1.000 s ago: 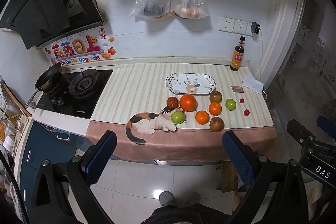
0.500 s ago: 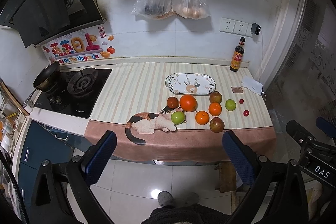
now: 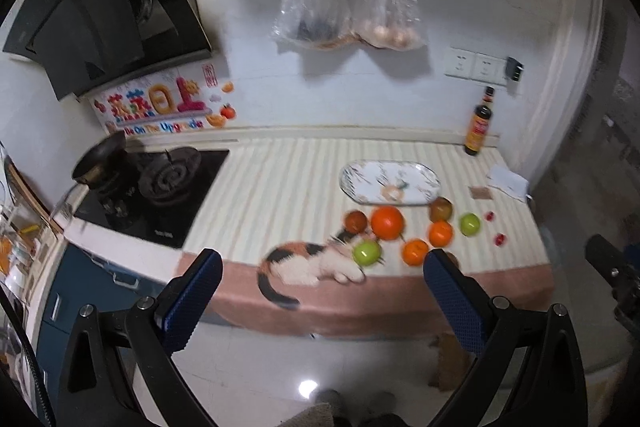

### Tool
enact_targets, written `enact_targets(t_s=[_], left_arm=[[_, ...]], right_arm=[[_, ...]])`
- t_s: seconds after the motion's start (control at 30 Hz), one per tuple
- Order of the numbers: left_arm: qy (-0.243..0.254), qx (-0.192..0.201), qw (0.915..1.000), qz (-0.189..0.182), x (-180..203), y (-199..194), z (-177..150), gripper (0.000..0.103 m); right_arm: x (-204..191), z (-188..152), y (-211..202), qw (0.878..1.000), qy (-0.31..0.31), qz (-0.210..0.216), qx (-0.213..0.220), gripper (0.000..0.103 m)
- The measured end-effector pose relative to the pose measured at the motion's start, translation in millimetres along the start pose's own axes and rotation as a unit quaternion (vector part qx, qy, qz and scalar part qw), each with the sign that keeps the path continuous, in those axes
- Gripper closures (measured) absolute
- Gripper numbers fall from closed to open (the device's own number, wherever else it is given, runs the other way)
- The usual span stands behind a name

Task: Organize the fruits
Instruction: 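Grasp the large orange with the left tool while the right tool grasps the yellow-red apple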

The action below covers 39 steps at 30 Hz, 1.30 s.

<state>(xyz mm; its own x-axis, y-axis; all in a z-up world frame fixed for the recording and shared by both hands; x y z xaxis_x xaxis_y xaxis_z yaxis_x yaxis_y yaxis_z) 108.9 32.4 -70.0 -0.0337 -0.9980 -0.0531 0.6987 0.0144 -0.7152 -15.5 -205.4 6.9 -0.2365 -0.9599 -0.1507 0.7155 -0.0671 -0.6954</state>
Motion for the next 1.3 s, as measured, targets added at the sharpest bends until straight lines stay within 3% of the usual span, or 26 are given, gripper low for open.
enact_targets(t_s=[0.13, 0.23, 0.43, 0.63, 0.73, 0.9, 1.07, 1.3], left_arm=[[0.005, -0.002, 0.9999, 0.012, -14.0, 37.3, 10.4, 0.0], [0.008, -0.012, 0.9997, 0.018, -15.0, 71.1, 19.7, 0.0], [0.009, -0.081, 0.9965, 0.018, -1.3, 150.4, 24.7, 0.0], [-0.013, -0.179, 0.9837, 0.005, 29.2, 245.9, 18.1, 0.0], [-0.02, -0.236, 0.9715, -0.002, 50.6, 295.2, 10.1, 0.0], [-0.053, -0.337, 0.9395, -0.033, 84.4, 369.8, -13.3, 0.003], [-0.083, -0.396, 0.913, -0.049, 109.0, 416.3, -30.9, 0.017], [-0.109, -0.452, 0.8804, -0.092, 134.8, 447.2, -53.9, 0.017]], right_arm=[[3.5, -4.2, 41.6, 1.0, 0.018, -0.013, -0.005, 0.0], [6.2, -11.8, 83.9, 0.999, 0.02, -0.02, -0.032, 0.0], [16.6, -30.8, 178.8, 0.993, 0.027, -0.021, -0.115, 0.0], [39.6, -29.6, 291.6, 0.981, 0.048, 0.004, -0.189, 0.0], [47.1, -18.6, 346.4, 0.975, 0.038, 0.014, -0.219, 0.0], [46.4, -3.9, 426.4, 0.963, -0.004, 0.025, -0.269, 0.0], [36.4, 3.3, 482.2, 0.951, -0.05, 0.032, -0.303, 0.0], [21.2, -4.5, 532.7, 0.929, -0.081, 0.053, -0.356, 0.009]])
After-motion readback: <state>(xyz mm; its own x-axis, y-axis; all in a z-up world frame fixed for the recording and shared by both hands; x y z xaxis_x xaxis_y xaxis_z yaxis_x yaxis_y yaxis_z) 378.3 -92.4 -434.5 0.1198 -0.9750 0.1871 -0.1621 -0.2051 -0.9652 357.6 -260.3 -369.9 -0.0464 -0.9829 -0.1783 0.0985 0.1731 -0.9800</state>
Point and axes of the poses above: each gripper's, at about its wrist camera, not at the fingertips, and y roughly the way its jaws point, x to its right, z to its top, the point moved 8 cm from there along y, roughly the way its jaws point, and after that the axes turned 1 degree about -z, right-handed, at the moved point
